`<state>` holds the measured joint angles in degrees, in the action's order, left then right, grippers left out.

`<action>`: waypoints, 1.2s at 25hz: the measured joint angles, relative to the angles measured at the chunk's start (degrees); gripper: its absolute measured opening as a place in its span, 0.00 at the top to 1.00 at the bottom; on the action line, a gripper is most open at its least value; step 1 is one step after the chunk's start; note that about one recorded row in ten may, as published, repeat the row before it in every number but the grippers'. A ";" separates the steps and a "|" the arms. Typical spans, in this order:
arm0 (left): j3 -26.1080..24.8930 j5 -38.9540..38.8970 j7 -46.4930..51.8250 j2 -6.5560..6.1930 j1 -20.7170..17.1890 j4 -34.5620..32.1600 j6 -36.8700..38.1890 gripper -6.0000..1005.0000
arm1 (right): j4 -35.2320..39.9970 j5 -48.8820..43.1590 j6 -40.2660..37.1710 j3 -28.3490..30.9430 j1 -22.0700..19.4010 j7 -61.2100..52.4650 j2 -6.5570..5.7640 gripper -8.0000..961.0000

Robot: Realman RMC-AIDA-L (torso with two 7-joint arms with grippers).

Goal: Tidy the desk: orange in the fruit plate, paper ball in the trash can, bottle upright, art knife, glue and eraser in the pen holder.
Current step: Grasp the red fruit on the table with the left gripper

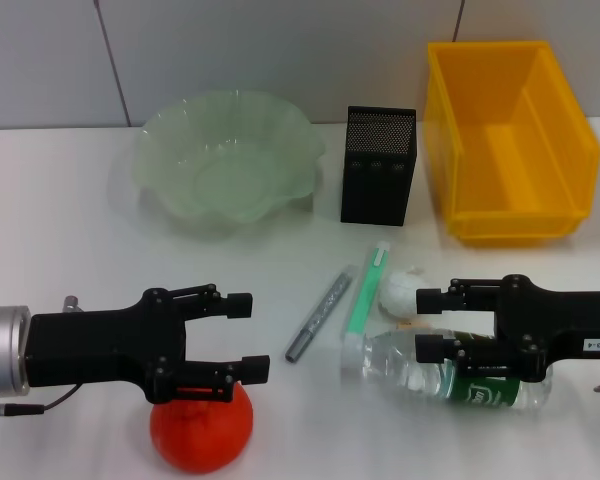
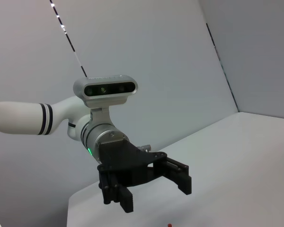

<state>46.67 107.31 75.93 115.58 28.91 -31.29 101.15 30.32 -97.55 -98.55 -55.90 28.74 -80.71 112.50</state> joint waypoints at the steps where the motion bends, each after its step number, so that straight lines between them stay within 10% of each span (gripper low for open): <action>1: 0.00 0.00 0.00 0.00 0.00 0.00 0.00 0.14 | 0.00 0.00 0.00 0.00 0.00 -0.01 0.00 0.30; 30: -0.10 4.40 -4.00 -2.59 -3.98 -0.53 -5.88 0.20 | 0.04 -0.03 0.15 0.80 0.66 -0.15 -0.41 0.30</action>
<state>46.57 111.71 71.92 112.98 24.93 -31.82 95.28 30.36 -97.58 -98.40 -55.10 29.40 -80.86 112.09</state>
